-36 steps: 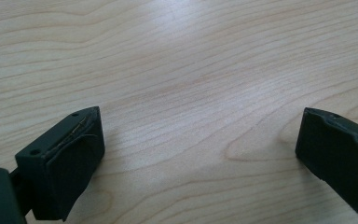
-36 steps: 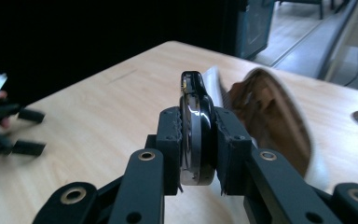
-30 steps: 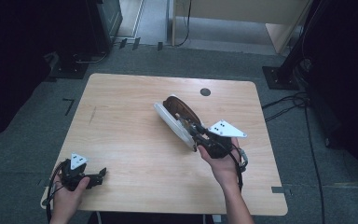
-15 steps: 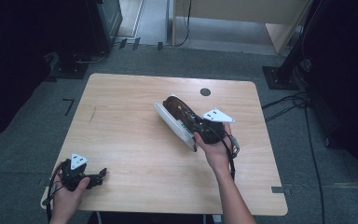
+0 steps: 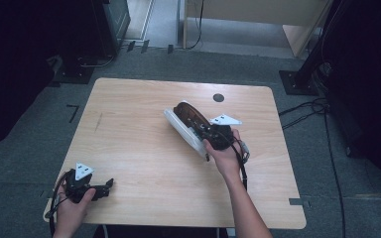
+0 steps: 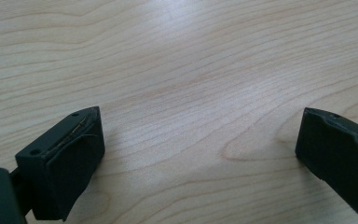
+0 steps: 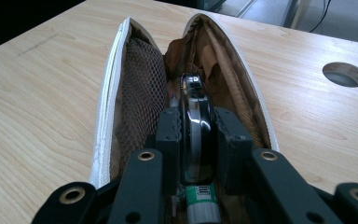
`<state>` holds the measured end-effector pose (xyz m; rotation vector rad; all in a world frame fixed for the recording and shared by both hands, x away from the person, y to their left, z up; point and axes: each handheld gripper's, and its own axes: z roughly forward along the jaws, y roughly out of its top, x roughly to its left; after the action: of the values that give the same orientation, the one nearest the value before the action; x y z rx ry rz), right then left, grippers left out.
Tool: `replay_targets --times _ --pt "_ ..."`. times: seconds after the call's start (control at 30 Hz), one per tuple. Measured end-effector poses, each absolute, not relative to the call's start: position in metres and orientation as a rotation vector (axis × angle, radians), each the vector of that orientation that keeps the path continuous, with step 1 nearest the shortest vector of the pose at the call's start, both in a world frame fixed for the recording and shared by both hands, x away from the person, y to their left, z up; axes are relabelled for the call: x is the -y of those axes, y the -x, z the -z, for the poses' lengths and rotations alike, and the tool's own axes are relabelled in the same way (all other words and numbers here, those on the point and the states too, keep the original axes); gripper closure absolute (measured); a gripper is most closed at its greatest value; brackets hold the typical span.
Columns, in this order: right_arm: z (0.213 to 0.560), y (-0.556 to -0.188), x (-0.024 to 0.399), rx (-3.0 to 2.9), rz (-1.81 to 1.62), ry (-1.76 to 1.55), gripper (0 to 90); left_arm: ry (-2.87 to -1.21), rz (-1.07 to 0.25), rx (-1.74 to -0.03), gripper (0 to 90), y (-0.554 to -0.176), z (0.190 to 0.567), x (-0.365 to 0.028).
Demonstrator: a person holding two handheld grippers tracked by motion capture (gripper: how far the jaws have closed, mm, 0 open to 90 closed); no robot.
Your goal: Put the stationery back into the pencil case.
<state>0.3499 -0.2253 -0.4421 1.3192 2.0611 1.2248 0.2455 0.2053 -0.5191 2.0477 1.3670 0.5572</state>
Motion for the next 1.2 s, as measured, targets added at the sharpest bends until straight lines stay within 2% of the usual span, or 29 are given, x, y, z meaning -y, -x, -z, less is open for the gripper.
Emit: replay_targets --times 0.43,0.9,1.03,1.2 --pt "0.438 -0.351 0.225 -2.055 -1.243 -1.308 73.3 -2.046 -0.558 -1.368 1.5 -0.245 0.519 -0.205" --pt "0.421 -0.344 0.236 -1.987 -1.361 -1.32 68.1 -2.047 -0.557 -1.368 1.5 -0.245 0.519 -0.205" --pt "0.416 -0.338 0.24 -1.97 -1.384 -1.321 63.5 -2.047 -0.557 -1.368 1.5 -0.245 0.519 -0.205" --pt "0.408 -0.33 0.246 -1.932 -1.389 -1.314 51.4 -2.047 -0.558 -1.368 1.5 -0.245 0.519 -0.205"
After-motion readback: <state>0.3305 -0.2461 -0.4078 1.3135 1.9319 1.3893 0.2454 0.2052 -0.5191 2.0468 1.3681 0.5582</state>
